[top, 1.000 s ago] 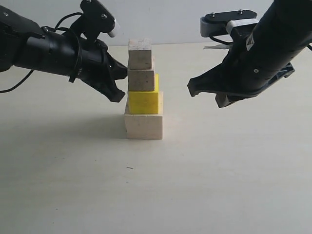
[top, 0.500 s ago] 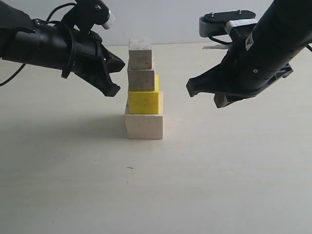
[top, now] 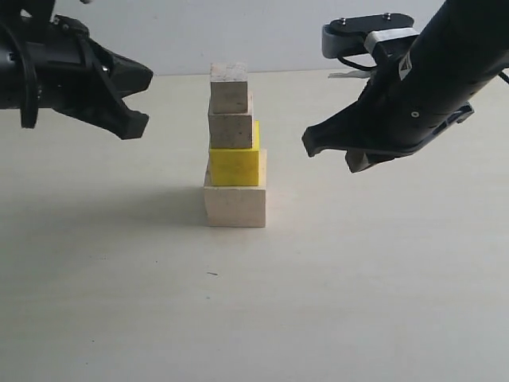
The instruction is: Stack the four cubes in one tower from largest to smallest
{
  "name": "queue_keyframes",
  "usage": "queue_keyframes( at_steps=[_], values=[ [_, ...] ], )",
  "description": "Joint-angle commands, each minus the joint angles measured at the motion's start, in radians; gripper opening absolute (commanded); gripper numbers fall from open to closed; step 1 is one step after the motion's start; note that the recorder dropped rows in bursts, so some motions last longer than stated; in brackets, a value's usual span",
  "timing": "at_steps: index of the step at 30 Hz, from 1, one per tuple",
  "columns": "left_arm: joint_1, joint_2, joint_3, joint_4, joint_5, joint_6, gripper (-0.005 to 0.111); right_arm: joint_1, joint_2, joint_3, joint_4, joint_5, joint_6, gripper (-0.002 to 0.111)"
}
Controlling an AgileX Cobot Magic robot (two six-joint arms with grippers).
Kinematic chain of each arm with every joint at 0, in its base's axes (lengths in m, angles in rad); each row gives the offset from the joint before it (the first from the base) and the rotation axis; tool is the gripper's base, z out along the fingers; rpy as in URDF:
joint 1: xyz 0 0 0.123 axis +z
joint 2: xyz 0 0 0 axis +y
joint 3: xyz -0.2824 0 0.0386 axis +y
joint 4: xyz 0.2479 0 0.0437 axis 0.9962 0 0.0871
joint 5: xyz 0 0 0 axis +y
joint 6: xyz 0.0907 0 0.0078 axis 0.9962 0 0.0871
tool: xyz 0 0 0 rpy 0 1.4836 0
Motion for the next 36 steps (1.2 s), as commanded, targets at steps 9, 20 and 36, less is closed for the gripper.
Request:
queue_keyframes(
  at_steps=[9,20,36],
  values=[
    [0.004,-0.227,0.072,0.424,0.145,-0.549,0.000,-0.004,0.148,0.069,0.225,-0.162,-0.177,0.000],
    [0.004,-0.504,0.072,0.727,0.278,-0.917,0.000,-0.004,0.282,0.068,0.505,-0.252,-0.446,0.000],
    [0.004,-0.548,0.072,0.754,0.283,-0.934,0.000,-0.004,0.306,0.139,0.859,-0.374,-0.759,0.000]
  ],
)
